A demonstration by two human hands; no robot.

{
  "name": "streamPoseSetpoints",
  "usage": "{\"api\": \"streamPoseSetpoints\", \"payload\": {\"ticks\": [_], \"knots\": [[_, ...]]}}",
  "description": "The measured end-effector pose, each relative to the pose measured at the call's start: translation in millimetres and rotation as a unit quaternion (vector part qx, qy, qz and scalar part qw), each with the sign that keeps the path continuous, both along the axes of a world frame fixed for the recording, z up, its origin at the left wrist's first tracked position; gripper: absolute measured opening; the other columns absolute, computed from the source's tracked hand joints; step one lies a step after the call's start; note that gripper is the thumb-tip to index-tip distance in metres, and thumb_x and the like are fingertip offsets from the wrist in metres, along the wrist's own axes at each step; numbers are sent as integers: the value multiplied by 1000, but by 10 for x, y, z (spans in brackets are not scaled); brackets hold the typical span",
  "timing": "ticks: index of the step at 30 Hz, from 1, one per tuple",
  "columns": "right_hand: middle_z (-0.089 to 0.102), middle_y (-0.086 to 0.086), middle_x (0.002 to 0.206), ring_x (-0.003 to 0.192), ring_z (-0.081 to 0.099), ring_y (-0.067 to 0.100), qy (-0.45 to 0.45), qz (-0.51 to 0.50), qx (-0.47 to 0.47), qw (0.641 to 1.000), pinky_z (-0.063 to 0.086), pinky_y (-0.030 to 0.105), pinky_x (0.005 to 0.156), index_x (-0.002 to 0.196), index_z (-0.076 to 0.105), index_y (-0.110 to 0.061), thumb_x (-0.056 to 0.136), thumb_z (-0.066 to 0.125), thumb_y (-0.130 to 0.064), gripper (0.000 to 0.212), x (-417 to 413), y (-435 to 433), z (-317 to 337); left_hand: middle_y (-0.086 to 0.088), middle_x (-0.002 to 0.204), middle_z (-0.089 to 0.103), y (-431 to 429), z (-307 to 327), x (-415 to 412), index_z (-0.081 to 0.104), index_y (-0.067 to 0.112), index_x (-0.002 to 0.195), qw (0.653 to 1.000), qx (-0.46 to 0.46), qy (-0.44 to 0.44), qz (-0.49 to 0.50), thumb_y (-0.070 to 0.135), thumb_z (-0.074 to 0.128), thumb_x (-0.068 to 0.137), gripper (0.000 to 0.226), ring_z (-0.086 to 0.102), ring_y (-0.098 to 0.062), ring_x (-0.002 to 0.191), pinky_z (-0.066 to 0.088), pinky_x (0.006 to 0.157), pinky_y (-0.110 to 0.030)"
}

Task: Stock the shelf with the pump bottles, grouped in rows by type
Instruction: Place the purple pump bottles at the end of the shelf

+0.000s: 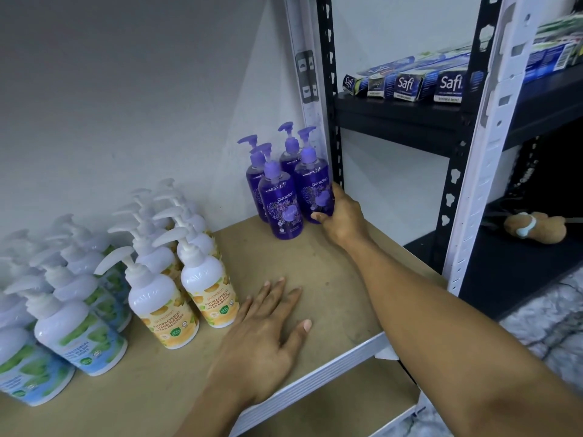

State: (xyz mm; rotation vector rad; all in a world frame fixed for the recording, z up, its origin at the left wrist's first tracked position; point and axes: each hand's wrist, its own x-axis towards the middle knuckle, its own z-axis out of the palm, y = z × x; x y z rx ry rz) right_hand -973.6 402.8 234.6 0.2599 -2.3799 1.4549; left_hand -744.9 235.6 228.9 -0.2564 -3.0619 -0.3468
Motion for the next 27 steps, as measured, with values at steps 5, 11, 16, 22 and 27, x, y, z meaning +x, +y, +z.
{"api": "streamPoseSetpoints", "payload": {"ticks": [5, 11, 16, 22, 27], "knots": [[63, 5, 132, 118, 61, 27, -13, 0, 17, 1000, 50, 35, 97, 145, 41, -25, 86, 76, -18, 69, -4, 8, 10, 24, 165, -8, -11, -16, -3, 9, 49, 157, 1000, -2, 0, -2, 71, 14, 94, 67, -21, 10, 145, -6, 125, -29], [62, 4, 134, 120, 60, 26, -25, 3, 23, 999, 46, 31, 94, 146, 40, -24, 88, 74, -17, 68, 9, -6, 32, 25, 164, -9, -4, -2, 3, 8, 48, 157, 1000, -5, 0, -1, 69, 15, 95, 66, -21, 10, 145, -6, 125, -29], [61, 5, 136, 120, 59, 27, -32, -1, 37, 999, 46, 31, 93, 147, 38, -23, 89, 74, -18, 69, -9, -17, 25, 24, 165, -8, -13, -15, 1, 9, 47, 157, 1000, -3, 4, -2, 68, 17, 97, 64, -19, 9, 146, -6, 125, -29], [53, 10, 141, 124, 55, 29, -44, -30, 54, 997, 50, 42, 101, 150, 33, -17, 81, 81, -28, 85, 44, -42, -8, 23, 165, -4, -25, -21, -22, 14, 46, 157, 1000, 10, 4, -3, 66, 25, 99, 62, -14, 8, 148, -5, 124, -28], [54, 9, 137, 124, 53, 29, -29, -34, 159, 986, 47, 40, 102, 146, 43, -21, 83, 74, -37, 72, 384, 51, -32, 21, 166, 1, -27, -2, -17, 17, 44, 157, 1000, 17, 2, -5, 65, 27, 100, 62, -9, 4, 150, -3, 125, -29]]}}
